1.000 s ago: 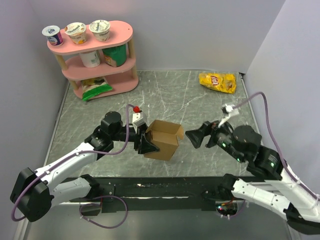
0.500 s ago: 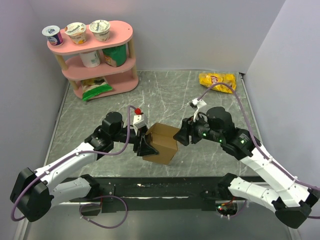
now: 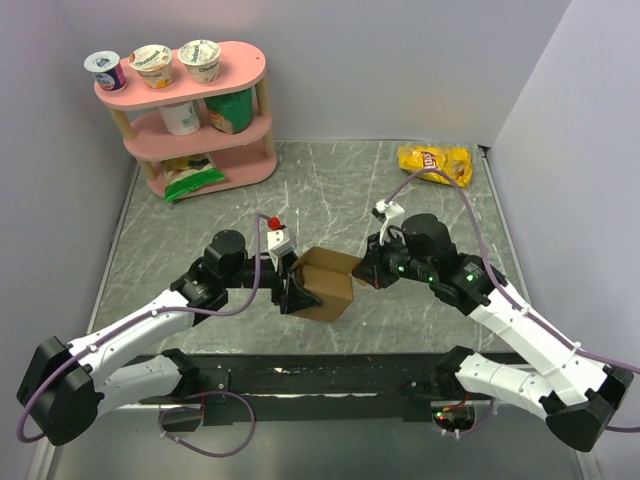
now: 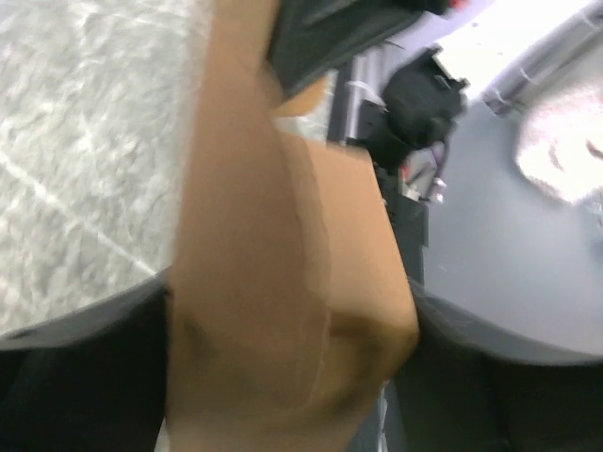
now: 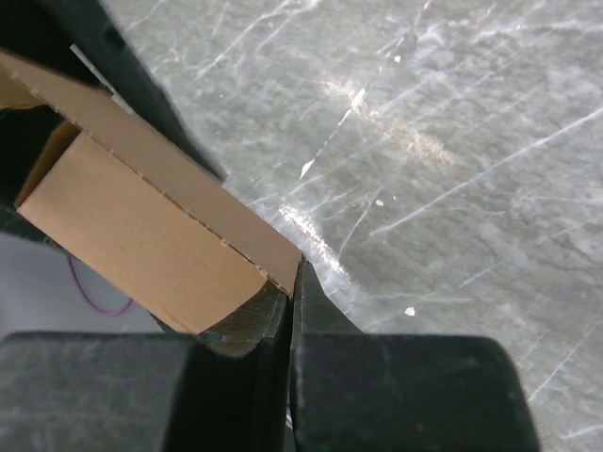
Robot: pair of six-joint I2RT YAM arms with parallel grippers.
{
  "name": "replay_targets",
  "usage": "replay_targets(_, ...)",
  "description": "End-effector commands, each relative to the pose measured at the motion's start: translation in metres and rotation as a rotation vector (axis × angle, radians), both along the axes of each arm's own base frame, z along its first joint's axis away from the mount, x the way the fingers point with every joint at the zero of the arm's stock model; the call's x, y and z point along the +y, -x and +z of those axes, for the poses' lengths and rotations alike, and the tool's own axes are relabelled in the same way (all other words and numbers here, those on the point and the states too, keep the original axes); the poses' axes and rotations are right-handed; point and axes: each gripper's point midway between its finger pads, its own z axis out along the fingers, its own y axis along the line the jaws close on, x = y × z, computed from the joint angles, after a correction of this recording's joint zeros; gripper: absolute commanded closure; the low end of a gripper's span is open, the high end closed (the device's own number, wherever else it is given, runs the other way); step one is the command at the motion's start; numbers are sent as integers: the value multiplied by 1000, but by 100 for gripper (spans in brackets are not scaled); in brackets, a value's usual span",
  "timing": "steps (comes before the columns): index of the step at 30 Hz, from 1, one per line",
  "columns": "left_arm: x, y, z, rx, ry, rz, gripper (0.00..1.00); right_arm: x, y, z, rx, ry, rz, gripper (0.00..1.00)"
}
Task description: Fold the paper box
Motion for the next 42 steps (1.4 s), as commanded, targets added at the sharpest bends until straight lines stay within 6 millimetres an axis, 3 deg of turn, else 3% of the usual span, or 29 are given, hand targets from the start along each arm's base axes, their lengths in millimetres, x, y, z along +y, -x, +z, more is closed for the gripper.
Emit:
replay_targets(1,-2,-29,-9,-13,-9,173,4,-6,-19,-7,-52,13,-98,100)
replay_targets(5,5,-37,-38,73,-114,245,4,-12,-29,-23,-75,29,-155,100)
replay_targets(9,15,-33,-59,155,-204,282,4,-9,-35,-42,-58,54,-149,100)
replay_targets(15,40,-15,-65,208,-269,333,4,-12,-46,-66,-42,150,-155,100)
replay_targets(21,54,1,-49,207,-274,330,4,-19,-52,-70,-69,215,-158,100)
replay_targets(27,57,-23,-25,138,-212,454,4,-19,-54,-73,-69,228,-152,100)
replay_targets(29,60,-43,-9,117,-151,571,1,-18,-54,-75,-70,231,-150,100)
replay_targets(31,58,-51,-8,138,-109,612,13,-18,-55,-77,-68,231,-150,100)
replay_targets(32,58,-54,-10,150,-97,631,24,-17,-56,-79,-68,235,-148,100)
replay_targets(33,54,-60,-5,167,-46,653,27,-17,-56,-80,-65,241,-146,100)
replay_targets(34,53,-59,-25,208,-71,658,29,-17,-57,-81,-63,245,-146,100)
replay_targets(42,40,-53,-60,298,-31,613,41,-21,-62,-80,-79,270,-165,100)
